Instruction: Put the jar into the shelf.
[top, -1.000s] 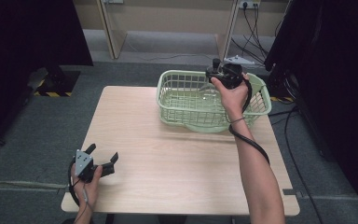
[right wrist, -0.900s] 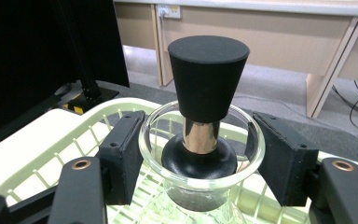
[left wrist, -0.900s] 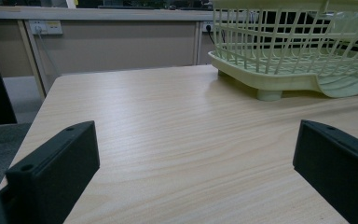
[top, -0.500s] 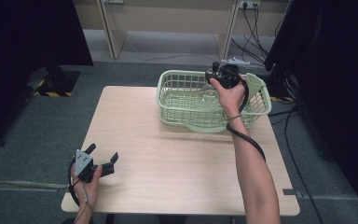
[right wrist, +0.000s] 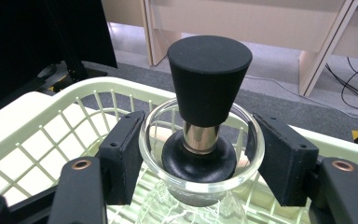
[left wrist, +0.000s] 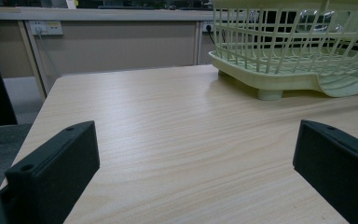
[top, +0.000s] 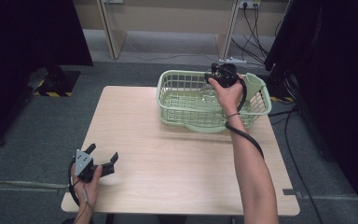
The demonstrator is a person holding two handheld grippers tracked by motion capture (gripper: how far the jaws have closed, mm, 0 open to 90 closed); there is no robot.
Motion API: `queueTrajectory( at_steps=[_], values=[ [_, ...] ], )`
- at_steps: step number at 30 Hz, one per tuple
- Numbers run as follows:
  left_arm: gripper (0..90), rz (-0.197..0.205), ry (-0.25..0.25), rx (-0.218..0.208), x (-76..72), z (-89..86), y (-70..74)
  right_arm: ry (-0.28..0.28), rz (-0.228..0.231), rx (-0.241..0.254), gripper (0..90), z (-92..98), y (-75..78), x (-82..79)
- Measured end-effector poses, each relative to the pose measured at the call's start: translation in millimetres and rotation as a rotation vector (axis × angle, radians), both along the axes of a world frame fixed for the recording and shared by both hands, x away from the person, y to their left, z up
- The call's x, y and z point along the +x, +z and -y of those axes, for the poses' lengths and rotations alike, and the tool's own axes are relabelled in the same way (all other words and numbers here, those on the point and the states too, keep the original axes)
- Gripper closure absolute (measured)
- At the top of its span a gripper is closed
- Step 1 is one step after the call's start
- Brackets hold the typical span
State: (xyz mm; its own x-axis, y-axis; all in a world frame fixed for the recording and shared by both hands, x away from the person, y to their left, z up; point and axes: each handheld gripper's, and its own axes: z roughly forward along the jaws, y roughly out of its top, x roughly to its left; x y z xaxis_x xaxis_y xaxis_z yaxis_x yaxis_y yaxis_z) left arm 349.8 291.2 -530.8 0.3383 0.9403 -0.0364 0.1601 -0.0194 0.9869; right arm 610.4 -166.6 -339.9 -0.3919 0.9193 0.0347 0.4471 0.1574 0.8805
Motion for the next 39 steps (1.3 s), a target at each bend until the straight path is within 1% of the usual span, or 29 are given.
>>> queueTrajectory(
  at_steps=[6, 13, 17, 19, 23, 26, 31, 34, 39],
  values=[
    [0.0, 0.000, -0.001, 0.001, 0.1, 0.0, 0.0, -0.011, -0.017, -0.008, 37.3, 1.5, -7.6, 4.3],
    [0.0, 0.001, -0.002, 0.005, 0.1, 0.4, 0.1, -0.022, -0.049, -0.023, 37.3, 2.9, -17.0, 9.5],
    [0.0, 0.002, -0.002, 0.006, 0.1, 0.4, 0.0, -0.023, -0.073, -0.038, 37.3, 1.7, -21.7, 12.8],
    [0.0, 0.001, -0.001, 0.004, 0.2, 0.2, 0.0, -0.028, -0.086, -0.032, 37.3, 1.2, -24.0, 14.7],
    [0.0, 0.001, -0.002, 0.005, 0.2, 0.5, 0.1, -0.028, -0.097, -0.039, 37.3, 0.3, -26.4, 17.0],
    [0.0, 0.001, -0.002, 0.006, 0.3, 0.6, 0.1, -0.027, -0.120, -0.056, 37.3, -1.1, -29.5, 19.1],
    [0.0, 0.001, -0.001, 0.006, 0.3, 0.5, 0.0, -0.031, -0.150, -0.056, 37.2, -1.6, -33.8, 21.6],
    [0.0, 0.001, -0.001, 0.006, 0.4, 0.7, 0.1, -0.030, -0.158, -0.070, 37.2, -2.6, -35.1, 22.6],
    [0.0, 0.002, -0.001, 0.007, 0.4, 0.8, 0.1, -0.034, -0.176, -0.078, 37.2, -3.6, -35.8, 24.3]
  ],
)
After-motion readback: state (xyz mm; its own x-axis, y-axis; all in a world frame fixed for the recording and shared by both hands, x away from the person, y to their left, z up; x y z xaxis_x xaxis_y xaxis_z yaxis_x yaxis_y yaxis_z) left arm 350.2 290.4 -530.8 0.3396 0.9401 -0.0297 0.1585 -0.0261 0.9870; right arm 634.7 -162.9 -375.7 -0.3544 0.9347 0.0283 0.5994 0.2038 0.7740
